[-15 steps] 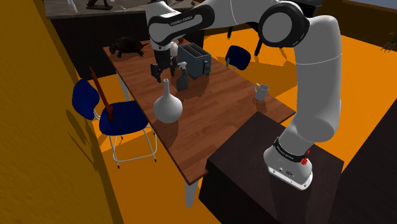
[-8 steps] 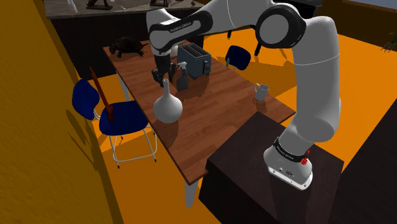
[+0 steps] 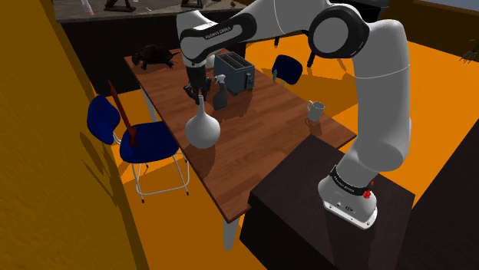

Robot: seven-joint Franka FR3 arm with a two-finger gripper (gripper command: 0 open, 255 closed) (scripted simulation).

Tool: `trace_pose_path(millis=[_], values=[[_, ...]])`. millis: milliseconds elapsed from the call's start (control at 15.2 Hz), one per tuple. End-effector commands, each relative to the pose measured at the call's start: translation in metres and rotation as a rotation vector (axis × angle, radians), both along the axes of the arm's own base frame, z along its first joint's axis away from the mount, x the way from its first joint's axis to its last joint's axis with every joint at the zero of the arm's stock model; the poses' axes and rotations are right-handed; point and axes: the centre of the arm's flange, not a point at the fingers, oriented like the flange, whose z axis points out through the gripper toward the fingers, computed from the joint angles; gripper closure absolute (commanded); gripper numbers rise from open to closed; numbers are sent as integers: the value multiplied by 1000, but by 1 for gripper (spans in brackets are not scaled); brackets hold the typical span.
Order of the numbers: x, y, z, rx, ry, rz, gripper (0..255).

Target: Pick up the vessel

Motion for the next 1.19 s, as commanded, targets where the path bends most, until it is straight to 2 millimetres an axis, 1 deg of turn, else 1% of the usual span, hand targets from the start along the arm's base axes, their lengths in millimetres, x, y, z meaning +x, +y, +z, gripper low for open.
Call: trace_pose_path(millis=[0,990,1122], values=[[0,0,0,0,1,0,255],[0,0,79,0,1,0,255],[0,0,80,0,1,0,255]])
